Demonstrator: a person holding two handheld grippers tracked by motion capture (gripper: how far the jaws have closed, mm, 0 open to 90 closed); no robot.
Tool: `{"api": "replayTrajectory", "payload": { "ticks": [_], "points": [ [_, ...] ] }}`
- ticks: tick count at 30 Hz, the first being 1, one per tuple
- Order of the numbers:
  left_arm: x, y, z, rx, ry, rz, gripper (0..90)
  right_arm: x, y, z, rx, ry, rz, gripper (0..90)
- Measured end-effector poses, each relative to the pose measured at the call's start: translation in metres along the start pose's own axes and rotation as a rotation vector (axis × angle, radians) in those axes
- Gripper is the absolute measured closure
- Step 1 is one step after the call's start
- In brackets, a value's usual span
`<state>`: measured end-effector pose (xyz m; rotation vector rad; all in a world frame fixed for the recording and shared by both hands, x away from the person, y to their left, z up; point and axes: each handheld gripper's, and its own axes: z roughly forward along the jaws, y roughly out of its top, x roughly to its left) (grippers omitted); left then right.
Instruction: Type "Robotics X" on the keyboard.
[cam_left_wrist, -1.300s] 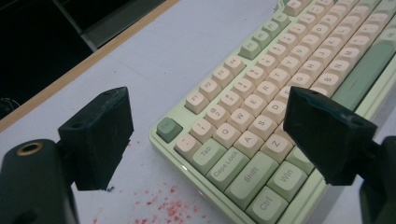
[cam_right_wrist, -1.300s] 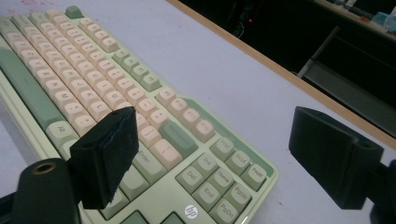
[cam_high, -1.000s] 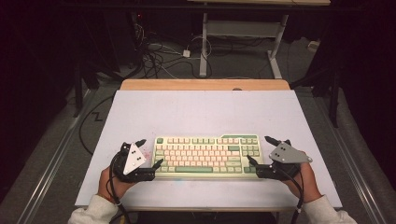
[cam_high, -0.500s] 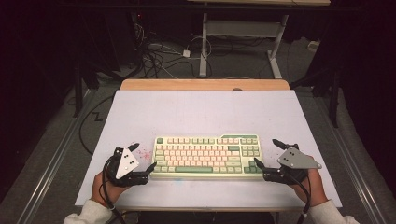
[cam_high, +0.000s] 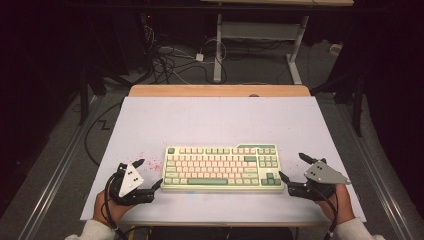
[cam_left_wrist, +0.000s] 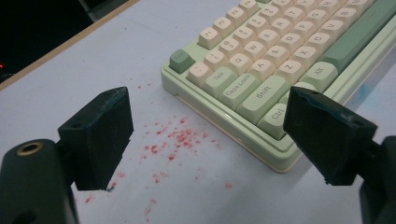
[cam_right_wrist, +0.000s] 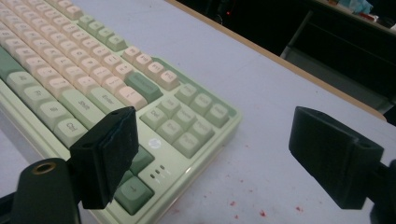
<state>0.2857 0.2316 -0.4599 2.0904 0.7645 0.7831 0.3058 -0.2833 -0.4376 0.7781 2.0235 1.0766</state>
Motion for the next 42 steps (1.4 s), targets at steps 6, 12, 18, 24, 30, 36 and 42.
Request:
{"api": "replayTrajectory", "payload": {
  "ticks": [6,12,18,24,30,36,42],
  "points": [
    [-0.005,-0.006,0.002,0.014,-0.017,0.001,15.1,0.003,-0.012,-0.001,0.012,0.000,0.018,16.0],
    [-0.009,-0.007,0.003,0.017,-0.025,-0.003,15.1,0.008,-0.016,-0.003,-0.003,0.019,0.017,16.0],
    [-0.011,-0.008,0.004,0.021,-0.040,0.005,15.1,0.010,-0.015,-0.002,-0.010,0.019,0.013,16.0],
    [-0.012,-0.009,0.001,0.017,-0.048,0.005,15.1,0.014,-0.012,-0.003,-0.020,0.017,0.001,16.0],
    [-0.012,-0.008,0.002,0.012,-0.049,0.006,15.1,0.015,-0.010,-0.004,-0.032,0.016,-0.002,16.0],
    [-0.013,-0.007,0.003,0.017,-0.051,0.009,15.1,0.014,-0.010,-0.004,-0.034,0.017,-0.007,15.9],
    [-0.013,-0.007,0.003,0.020,-0.052,0.013,15.1,0.014,-0.009,-0.005,-0.039,0.017,-0.006,16.0]
  ]
}}
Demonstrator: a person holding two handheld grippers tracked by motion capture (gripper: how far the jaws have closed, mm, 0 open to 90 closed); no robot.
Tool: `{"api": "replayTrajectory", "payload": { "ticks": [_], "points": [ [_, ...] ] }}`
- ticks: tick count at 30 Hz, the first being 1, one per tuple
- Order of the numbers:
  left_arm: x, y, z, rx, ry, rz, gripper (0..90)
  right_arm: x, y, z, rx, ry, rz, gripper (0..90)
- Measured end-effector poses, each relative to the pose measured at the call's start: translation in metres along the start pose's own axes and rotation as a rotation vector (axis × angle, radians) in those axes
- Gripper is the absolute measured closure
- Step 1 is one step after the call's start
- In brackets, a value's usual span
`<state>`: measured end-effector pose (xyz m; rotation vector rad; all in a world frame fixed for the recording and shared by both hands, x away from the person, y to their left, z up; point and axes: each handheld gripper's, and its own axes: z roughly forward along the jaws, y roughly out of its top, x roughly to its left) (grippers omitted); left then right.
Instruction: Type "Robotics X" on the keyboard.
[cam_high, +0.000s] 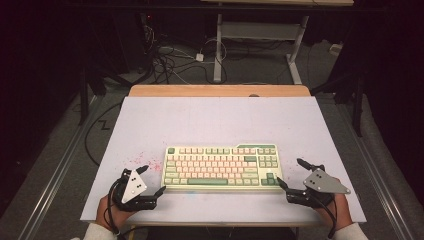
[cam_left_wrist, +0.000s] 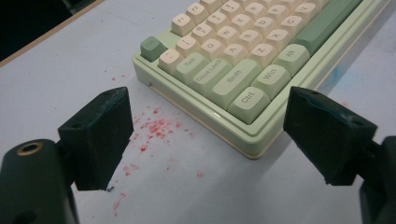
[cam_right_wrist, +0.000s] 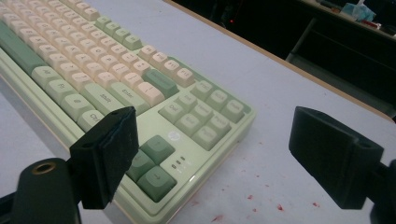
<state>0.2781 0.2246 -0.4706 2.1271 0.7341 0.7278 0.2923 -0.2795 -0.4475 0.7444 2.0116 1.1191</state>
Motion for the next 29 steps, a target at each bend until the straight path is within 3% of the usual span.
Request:
{"api": "replayTrajectory", "payload": {
  "ticks": [29],
  "points": [
    [0.0027,0.0029,0.0082,0.013,-0.009,-0.013,15.1,-0.0019,-0.0026,0.0000,0.003,-0.001,0.004,16.0]
  ]
}}
